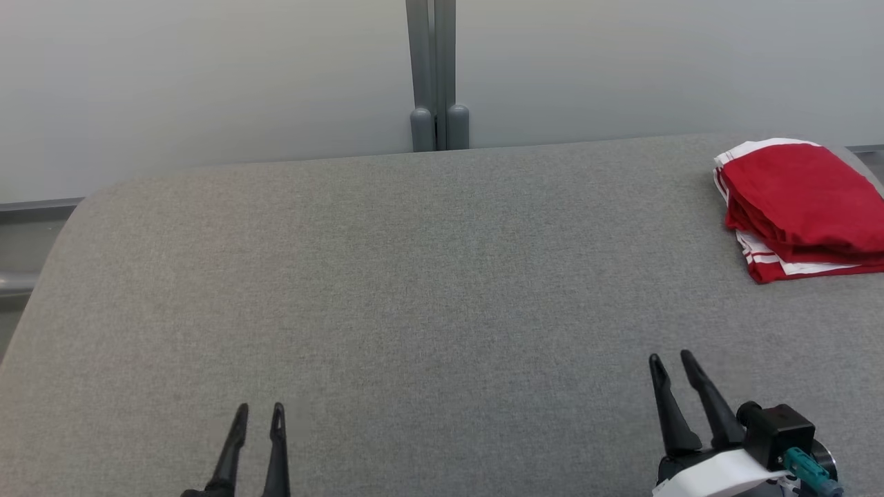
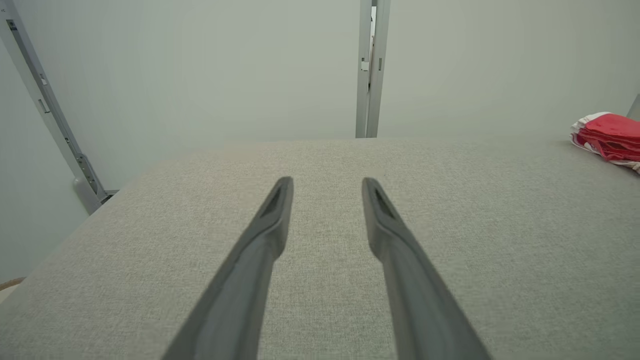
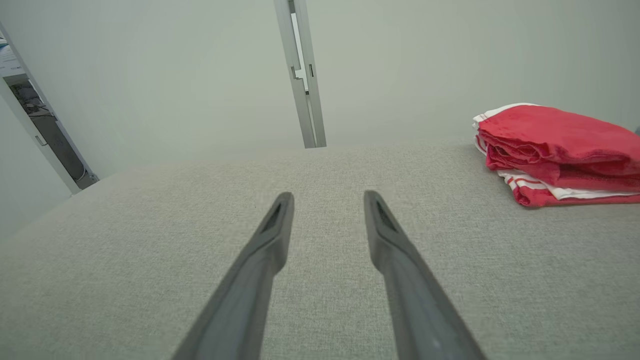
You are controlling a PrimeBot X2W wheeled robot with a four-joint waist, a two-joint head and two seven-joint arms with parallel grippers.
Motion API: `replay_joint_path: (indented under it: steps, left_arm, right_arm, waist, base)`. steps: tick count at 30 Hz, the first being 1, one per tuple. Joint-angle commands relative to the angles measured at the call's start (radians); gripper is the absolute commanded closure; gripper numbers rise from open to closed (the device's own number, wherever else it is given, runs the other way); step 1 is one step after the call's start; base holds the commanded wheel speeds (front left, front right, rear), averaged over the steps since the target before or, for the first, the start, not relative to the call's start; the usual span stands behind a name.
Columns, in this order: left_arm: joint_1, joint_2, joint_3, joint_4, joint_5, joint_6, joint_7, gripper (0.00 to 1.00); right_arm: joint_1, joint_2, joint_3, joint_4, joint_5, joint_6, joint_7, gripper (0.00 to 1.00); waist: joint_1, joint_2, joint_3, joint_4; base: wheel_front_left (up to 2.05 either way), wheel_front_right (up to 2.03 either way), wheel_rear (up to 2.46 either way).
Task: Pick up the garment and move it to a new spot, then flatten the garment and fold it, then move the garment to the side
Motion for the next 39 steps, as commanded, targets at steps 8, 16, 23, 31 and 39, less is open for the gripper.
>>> replay_joint_path:
  steps: [8,16,23,31,39]
  left_arm:
    - [-0.029,0.011,0.011,0.014,-0.182,-0.011,0.028,1.00]
    - [-0.068,0.021,0.023,0.046,-0.343,-0.031,0.057,1.00]
    - [-0.099,0.027,0.033,0.070,-0.471,-0.045,0.080,1.00]
    - [-0.129,0.033,0.046,0.092,-0.603,-0.059,0.106,1.00]
    - [-0.156,0.037,0.059,0.107,-0.723,-0.072,0.131,1.00]
  right_arm:
    - [-0.017,-0.006,-0.009,0.012,0.167,0.000,0.033,1.00]
    - [-0.040,-0.012,-0.020,0.023,0.315,0.000,0.063,1.00]
    - [-0.058,-0.016,-0.030,0.031,0.434,0.000,0.089,1.00]
    - [-0.075,-0.019,-0.042,0.039,0.556,0.000,0.117,1.00]
    - [-0.091,-0.021,-0.053,0.046,0.667,0.000,0.143,1.00]
  waist:
    - [0.0001,-0.0001,0.003,-0.001]
    - [0.0001,-0.0001,0.006,-0.003]
    - [0.0001,-0.0001,0.009,-0.004]
    - [0.0001,-0.0001,0.012,-0.005]
    - [0.0001,-0.0001,0.015,-0.006]
  base:
    - [0.00,0.00,0.00]
    - [0.00,0.00,0.00]
    - [0.00,0.00,0.00]
    - [0.00,0.00,0.00]
    - [0.00,0.00,0.00]
